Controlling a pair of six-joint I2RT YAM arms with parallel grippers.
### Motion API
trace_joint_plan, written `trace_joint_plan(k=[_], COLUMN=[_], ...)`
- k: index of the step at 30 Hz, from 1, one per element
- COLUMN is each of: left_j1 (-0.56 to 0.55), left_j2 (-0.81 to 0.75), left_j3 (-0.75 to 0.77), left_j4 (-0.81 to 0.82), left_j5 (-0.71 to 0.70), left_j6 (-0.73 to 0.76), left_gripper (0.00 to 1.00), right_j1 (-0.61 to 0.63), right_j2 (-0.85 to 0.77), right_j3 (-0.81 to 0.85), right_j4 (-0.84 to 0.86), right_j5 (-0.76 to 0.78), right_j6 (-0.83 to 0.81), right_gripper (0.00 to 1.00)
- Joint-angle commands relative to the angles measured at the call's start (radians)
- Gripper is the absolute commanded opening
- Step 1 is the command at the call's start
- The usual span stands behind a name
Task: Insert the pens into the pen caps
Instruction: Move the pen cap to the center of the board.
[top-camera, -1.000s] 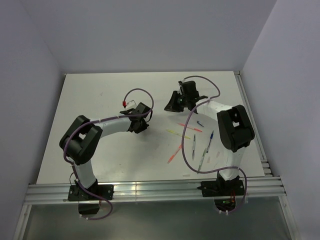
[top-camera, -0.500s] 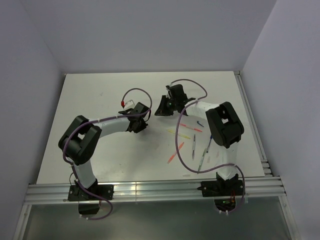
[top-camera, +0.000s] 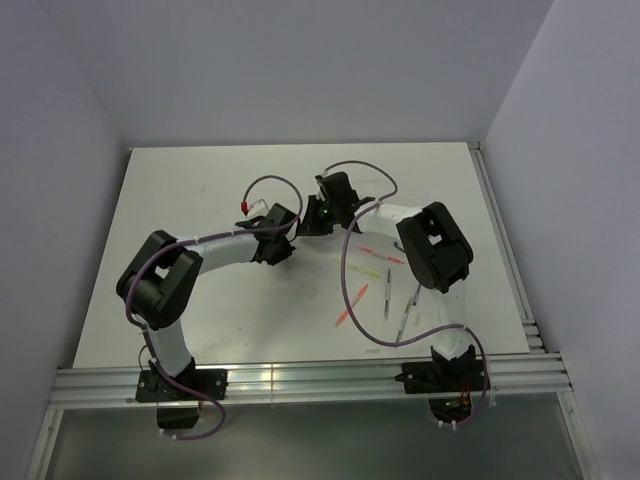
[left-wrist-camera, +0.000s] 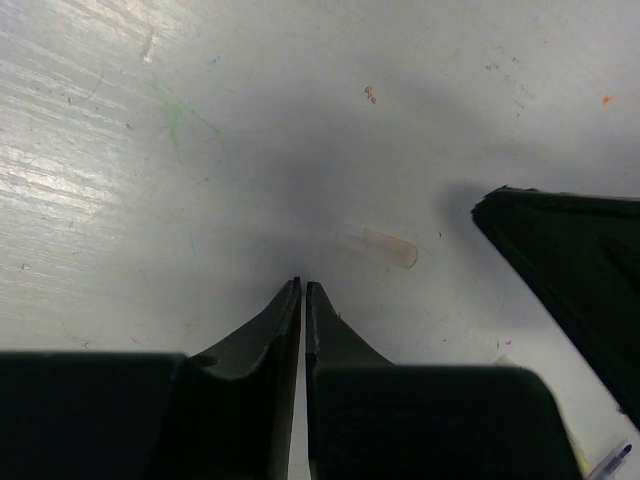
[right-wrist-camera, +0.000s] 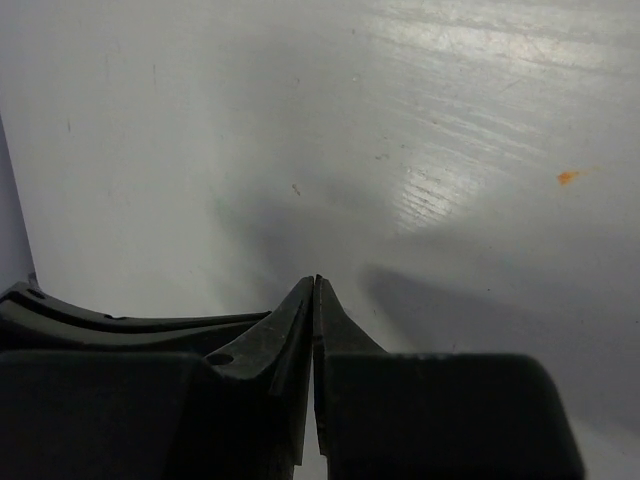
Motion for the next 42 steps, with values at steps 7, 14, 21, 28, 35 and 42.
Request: trace_joint_plan(k=[7, 14, 21, 28, 35, 42], left_j1=[0.022, 0.030, 0.039, 0.053, 0.062, 0.070], left_j2=[0.046, 0.060, 0.075, 0.088, 0.101, 0.121], left_j3=[-0.028, -0.005, 0.017, 0.035, 0.040, 0.057], left_j4=[-0.029, -0.031, -0.031, -0.028, -0.024, -0.020], left_j5=[0.026, 0.038, 0.043, 0.043, 0.045, 0.045], left_j6=[0.022, 0.036, 0.044, 0.056, 0.061, 0.065], left_gripper=[0.12, 0.12, 0.12, 0.13, 0.13, 0.14], right_j1=[0.024, 0.031, 0.034, 0.036, 0.039, 0.042], right_j2=[0.050, 0.064, 0.049, 0.013, 0.000, -0.020], right_j3=[0.051, 0.058, 0.029, -0.008, -0.030, -0.051], right_j4=[-0.013, -0.027, -0.025, -0.018, -0.011, -0.007], right_j5=[0.028, 0.037, 0.034, 0.038, 0.034, 0.029], right_j6=[0.008, 0.008, 0.008, 0.015, 0.021, 0.021], right_gripper=[0.07, 0.06, 0.05, 0.04, 0.03, 0.03])
